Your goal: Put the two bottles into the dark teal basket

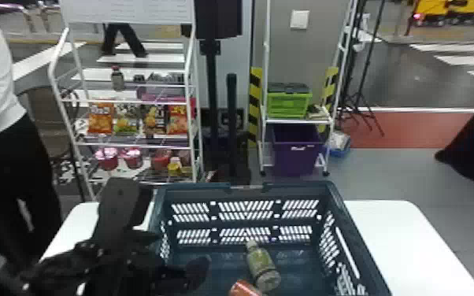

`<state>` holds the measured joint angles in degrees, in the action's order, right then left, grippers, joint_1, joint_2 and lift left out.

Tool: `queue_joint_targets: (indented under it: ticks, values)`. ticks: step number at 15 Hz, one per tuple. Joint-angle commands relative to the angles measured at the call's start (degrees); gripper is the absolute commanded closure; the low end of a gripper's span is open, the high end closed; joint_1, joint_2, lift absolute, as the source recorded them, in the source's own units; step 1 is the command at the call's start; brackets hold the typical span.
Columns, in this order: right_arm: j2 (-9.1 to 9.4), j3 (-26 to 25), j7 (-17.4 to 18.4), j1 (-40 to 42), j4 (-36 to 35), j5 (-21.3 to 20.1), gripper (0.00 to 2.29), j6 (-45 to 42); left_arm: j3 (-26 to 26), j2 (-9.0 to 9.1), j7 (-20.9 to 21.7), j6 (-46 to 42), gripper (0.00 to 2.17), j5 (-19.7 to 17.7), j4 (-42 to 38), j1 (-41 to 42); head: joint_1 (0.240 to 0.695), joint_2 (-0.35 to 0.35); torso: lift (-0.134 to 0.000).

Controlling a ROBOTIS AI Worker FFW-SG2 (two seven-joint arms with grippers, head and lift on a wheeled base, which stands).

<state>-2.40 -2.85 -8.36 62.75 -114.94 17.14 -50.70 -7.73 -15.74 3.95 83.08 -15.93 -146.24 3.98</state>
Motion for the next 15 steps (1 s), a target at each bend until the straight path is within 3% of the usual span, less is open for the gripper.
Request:
queue_joint_targets:
  ticks: [1, 3, 4, 6, 12, 15]
  values:
    - [-0.50, -0.14, -0.96, 0.00, -0.02, 0.70, 0.04, 0.03, 2.19, 0.62, -0.79, -2.43, 0.09, -0.25, -4.50, 5.95, 0.499, 0.000, 0.000]
    - [-0.50, -0.93, -2.45, 0.00, -0.02, 1.67, 0.04, 0.21, 4.04, 1.24, -1.84, -5.77, 0.09, -0.25, -5.64, 10.79, 0.499, 0.000, 0.000]
    - [-0.50, -1.37, -3.33, 0.00, -0.11, 2.46, 0.04, 0.21, 4.57, 1.24, -2.81, -12.80, 0.09, -0.07, -5.11, 14.13, 0.499, 0.000, 0.000]
    - [-0.50, -1.81, -4.12, 0.18, -0.37, 2.72, 0.04, 0.74, 4.83, 0.01, -6.32, -41.10, 0.10, 0.81, -0.80, 22.39, 0.499, 0.000, 0.000]
    - [-0.59, -2.34, -5.79, 0.62, -4.15, 2.20, 0.04, 8.12, 2.54, 0.44, -13.71, -78.72, 0.11, 4.41, 11.94, 39.88, 0.499, 0.000, 0.000]
    - [-0.41, -2.34, -5.79, 0.53, -5.47, 0.70, 0.04, 10.58, -0.18, 0.71, -18.01, -103.51, 0.11, 6.79, 21.61, 46.03, 0.499, 0.000, 0.000]
